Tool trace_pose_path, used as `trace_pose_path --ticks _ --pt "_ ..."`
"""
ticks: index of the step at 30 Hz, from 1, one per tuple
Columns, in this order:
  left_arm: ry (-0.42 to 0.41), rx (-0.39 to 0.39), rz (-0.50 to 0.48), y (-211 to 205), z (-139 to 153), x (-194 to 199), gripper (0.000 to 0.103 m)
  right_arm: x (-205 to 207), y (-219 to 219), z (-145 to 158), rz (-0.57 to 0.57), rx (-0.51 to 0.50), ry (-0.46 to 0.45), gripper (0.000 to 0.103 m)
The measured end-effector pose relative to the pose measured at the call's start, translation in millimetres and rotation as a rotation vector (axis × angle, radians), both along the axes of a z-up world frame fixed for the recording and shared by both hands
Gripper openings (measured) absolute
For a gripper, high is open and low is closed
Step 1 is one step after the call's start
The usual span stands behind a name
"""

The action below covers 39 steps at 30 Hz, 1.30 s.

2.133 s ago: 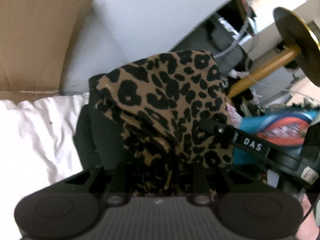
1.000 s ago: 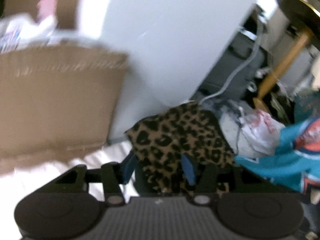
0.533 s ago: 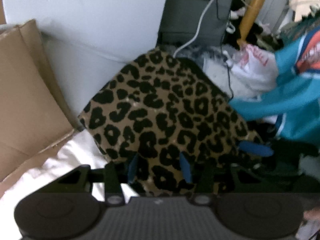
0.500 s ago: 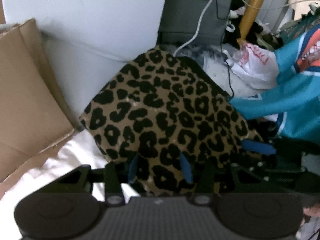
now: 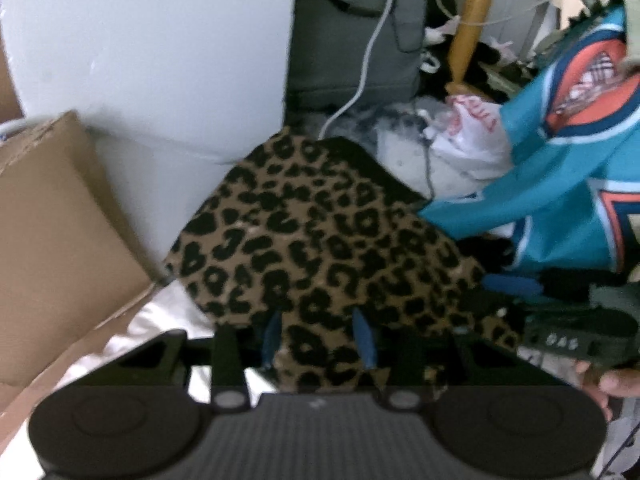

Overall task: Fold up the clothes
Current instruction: 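Lower the bundle beside the teal cloth pile with both tools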

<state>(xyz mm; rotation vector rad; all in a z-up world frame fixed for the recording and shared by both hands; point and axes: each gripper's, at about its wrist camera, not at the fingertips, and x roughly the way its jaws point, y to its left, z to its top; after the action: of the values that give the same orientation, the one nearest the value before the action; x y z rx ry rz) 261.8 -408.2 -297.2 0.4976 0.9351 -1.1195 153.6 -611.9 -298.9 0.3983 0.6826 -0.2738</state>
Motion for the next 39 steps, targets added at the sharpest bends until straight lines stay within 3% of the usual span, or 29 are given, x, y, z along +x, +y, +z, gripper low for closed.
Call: trace_pose_path --ticks 10,22,26,31,34,39 --pt "0.032 -0.013 -0.007 -19 -21 -19 0.042 -11 3 -12 0.008 0.006 -0.001 0.046" --pt "-0.067 0.008 -0.023 2 -33 -44 0.045 -22 28 -23 0.085 -0.031 0.040 0.054" --pt "-0.043 0.013 -0.022 22 -38 -47 0.044 -31 33 -24 0.088 -0.048 0.058 0.055" --pt "-0.018 0.021 -0.033 36 -38 -50 0.031 -40 39 -13 0.101 -0.112 0.036 0.055" --pt "0.011 0.007 -0.013 43 -36 -48 0.029 -39 39 -4 0.099 -0.155 0.006 0.055" --pt "0.051 -0.014 0.034 49 -33 -49 0.029 -29 25 -9 0.062 -0.137 0.024 0.055"
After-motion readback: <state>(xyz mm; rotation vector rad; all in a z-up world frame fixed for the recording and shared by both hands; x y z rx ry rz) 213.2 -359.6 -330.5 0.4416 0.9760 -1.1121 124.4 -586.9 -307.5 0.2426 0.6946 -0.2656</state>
